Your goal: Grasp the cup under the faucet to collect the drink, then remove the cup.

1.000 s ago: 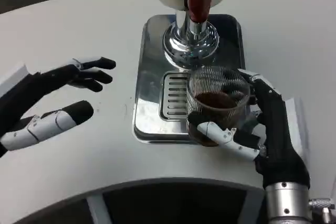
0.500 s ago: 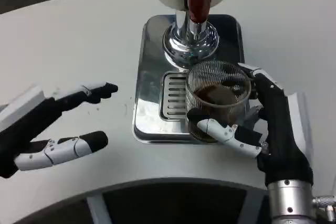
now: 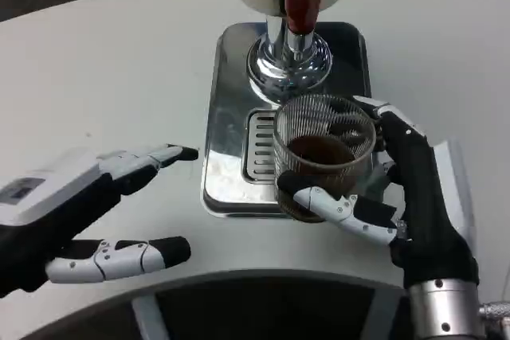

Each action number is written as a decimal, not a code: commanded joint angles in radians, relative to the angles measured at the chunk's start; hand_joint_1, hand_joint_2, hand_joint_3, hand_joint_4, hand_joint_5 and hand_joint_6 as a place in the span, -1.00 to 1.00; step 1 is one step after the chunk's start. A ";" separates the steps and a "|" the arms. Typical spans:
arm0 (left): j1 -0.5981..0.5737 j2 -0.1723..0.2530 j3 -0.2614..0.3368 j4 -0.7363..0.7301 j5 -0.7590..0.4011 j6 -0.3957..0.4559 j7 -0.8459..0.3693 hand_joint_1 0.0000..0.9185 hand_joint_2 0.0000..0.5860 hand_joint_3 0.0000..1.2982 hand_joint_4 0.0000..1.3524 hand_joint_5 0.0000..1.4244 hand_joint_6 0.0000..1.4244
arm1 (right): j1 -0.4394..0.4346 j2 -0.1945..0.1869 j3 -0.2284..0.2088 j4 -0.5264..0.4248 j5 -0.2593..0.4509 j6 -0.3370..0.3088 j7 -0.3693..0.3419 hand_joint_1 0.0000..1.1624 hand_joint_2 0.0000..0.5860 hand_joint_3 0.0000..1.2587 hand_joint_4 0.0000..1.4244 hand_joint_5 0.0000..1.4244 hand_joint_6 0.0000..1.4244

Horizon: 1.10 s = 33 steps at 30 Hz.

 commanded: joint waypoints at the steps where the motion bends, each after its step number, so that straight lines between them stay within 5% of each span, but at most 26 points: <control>1: 0.033 0.013 -0.016 -0.043 0.030 0.021 0.016 -1.00 -0.53 -0.85 -0.97 -0.94 -0.91 | 0.021 0.009 0.008 -0.088 0.007 -0.013 0.024 0.51 -0.40 0.44 0.49 0.78 0.77; 33: 0.216 -0.013 0.061 -0.284 0.126 0.152 0.067 -1.00 -0.58 -1.00 -1.00 -1.00 -1.00 | 0.108 -0.071 -0.002 -0.238 0.092 -0.032 0.246 0.50 -0.41 0.47 0.50 0.80 0.80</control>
